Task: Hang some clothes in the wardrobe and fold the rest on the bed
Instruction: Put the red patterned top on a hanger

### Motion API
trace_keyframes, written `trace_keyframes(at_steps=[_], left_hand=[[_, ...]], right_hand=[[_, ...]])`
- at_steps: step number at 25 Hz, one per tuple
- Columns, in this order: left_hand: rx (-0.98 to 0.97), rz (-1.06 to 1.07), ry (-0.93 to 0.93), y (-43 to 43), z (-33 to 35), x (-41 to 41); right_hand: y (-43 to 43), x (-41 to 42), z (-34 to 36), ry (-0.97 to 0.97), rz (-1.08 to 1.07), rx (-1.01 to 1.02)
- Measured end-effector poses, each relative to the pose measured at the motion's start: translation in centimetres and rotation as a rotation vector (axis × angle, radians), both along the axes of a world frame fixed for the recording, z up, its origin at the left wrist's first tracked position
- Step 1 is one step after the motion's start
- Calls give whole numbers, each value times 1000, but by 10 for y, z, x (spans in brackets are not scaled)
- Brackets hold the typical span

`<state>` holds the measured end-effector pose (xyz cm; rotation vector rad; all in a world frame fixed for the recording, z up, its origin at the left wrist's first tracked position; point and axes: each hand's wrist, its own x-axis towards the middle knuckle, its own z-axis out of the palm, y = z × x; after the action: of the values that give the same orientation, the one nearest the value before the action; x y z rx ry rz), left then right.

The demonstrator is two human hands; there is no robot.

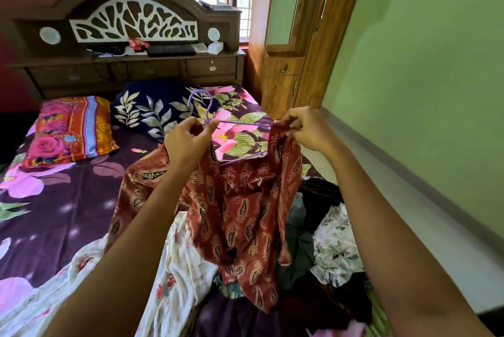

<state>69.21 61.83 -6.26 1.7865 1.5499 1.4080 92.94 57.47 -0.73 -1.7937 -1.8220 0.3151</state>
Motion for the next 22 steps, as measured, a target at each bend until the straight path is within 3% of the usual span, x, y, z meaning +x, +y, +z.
trace_keyframes(at_steps=[5, 14, 22], left_hand=[[29, -85, -1, 1, 1, -7], [183, -107, 106, 3, 6, -8], [186, -88, 99, 2, 3, -2]], right_hand=[[2, 14, -2, -159, 46, -73], [-13, 19, 7, -177, 178, -378], [-2, 7, 6, -153, 224, -239]])
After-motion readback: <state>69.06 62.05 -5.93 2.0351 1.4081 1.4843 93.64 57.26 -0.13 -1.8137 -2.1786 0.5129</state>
